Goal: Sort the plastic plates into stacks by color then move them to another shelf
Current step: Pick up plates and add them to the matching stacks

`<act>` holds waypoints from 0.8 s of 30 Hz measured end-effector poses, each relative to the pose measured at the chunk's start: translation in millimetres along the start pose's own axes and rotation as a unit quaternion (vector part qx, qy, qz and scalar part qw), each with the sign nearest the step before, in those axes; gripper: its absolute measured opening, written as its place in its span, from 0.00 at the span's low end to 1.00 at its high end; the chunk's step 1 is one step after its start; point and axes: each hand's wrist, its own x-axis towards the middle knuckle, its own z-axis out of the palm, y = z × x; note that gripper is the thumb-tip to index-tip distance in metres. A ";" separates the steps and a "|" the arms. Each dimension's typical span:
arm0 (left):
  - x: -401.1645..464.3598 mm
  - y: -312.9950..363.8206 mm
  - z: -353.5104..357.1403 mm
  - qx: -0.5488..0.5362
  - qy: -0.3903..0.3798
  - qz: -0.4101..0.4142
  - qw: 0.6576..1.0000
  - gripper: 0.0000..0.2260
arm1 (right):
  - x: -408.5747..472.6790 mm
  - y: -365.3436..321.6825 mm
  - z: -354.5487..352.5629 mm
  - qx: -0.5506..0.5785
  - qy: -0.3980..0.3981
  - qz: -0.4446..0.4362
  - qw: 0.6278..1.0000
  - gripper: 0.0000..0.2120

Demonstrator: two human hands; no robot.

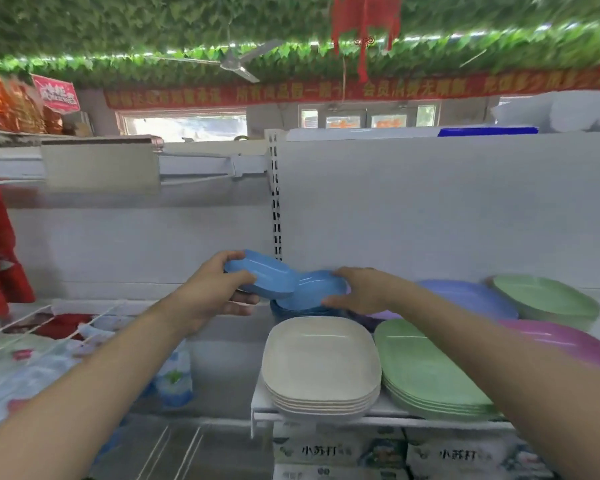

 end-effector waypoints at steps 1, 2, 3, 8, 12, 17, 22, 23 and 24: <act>4.9 -1.5 3.3 -0.001 -0.010 0.003 1.000 0.25 | 0.1 0.6 0.8 0.000 -0.004 0.016 1.000 0.27; 9.4 -2.8 6.6 -0.002 -0.020 0.004 1.000 0.28 | 0.4 1.1 2.0 0.000 -0.006 0.027 1.000 0.23; 14.2 -4.1 10.3 -0.008 -0.028 0.005 1.000 0.32 | 1.0 1.6 3.6 0.000 -0.007 0.034 0.999 0.21; 30.7 -8.0 29.7 0.006 -0.058 -0.012 0.998 0.29 | -0.9 -1.3 6.6 -0.015 -0.019 0.070 0.997 0.28; 37.5 -16.1 33.4 0.218 -0.052 0.065 0.972 0.09 | -4.6 -1.6 3.8 -0.012 -0.009 0.076 0.997 0.29; 50.6 -28.1 23.7 0.277 -0.076 0.040 0.957 0.17 | -9.4 0.7 1.6 0.004 -0.005 0.073 0.997 0.28; 59.4 -39.4 37.0 0.327 -0.073 0.068 0.940 0.17 | -12.2 1.5 0.2 0.008 -0.010 0.071 0.997 0.27; 61.6 -40.7 37.8 0.338 -0.070 0.076 0.935 0.18 | -12.3 2.3 -0.1 0.006 -0.008 0.069 0.998 0.26; 62.6 -40.4 36.7 0.345 -0.068 0.076 0.933 0.19 | -12.5 3.0 -0.7 0.005 -0.002 0.068 0.998 0.26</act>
